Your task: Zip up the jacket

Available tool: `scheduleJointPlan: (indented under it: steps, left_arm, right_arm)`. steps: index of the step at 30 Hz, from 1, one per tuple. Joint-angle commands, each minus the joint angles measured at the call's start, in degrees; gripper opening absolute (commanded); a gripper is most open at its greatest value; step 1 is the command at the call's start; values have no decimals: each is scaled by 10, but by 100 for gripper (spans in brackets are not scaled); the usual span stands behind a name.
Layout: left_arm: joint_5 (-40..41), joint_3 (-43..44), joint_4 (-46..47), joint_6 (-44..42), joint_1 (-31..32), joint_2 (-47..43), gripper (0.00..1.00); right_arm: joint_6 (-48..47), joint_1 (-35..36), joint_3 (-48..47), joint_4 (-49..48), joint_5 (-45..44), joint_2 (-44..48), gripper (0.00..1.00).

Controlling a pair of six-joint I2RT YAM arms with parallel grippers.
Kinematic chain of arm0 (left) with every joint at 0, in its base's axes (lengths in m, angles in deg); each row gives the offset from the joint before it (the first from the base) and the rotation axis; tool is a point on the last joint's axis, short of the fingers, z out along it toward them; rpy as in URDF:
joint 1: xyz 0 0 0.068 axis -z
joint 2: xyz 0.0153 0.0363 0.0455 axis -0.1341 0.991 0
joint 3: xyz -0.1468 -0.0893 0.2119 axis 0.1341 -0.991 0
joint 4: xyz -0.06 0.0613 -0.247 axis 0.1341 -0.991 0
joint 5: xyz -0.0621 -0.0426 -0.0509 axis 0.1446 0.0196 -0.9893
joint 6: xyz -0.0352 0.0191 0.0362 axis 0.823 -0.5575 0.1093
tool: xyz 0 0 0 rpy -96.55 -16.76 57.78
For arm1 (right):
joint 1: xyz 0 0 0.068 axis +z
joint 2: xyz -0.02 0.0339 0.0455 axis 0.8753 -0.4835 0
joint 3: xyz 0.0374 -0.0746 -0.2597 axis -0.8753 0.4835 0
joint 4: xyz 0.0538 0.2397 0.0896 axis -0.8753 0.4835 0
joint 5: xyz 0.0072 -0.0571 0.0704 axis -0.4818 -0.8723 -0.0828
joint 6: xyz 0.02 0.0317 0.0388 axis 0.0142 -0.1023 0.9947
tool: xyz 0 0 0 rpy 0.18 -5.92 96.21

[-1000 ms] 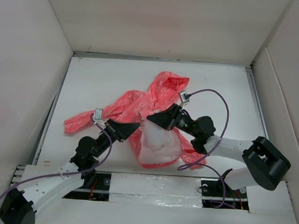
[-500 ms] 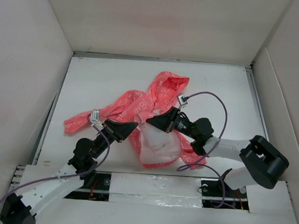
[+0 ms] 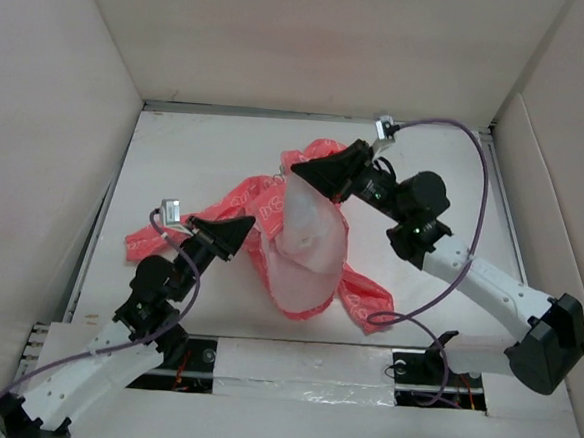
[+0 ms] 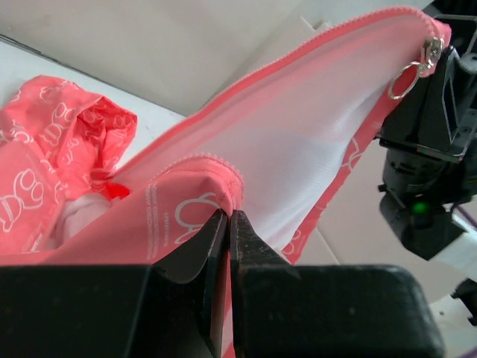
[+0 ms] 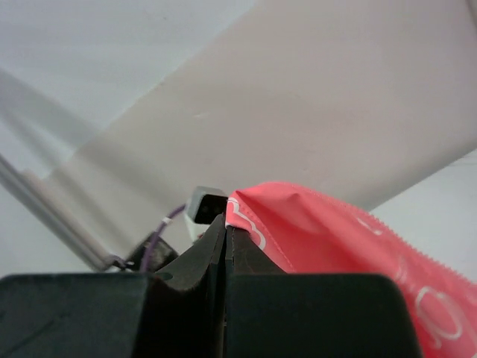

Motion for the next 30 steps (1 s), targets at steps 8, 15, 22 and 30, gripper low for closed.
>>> scheduleJointPlan:
  steps: [8, 15, 22, 30]
  left_arm:
    - [-50, 115, 225, 4, -38, 224, 0]
    - [-89, 73, 340, 12, -30, 210, 0]
    - [-83, 64, 309, 5, -17, 171, 0]
    - [-109, 24, 379, 32, -17, 199, 0]
  right_arm:
    - [-3, -71, -11, 6, 126, -33, 0]
    - [255, -71, 84, -393, 171, -94, 0]
    - [240, -61, 98, -380, 137, -82, 0]
    - [248, -38, 92, -409, 113, -105, 0]
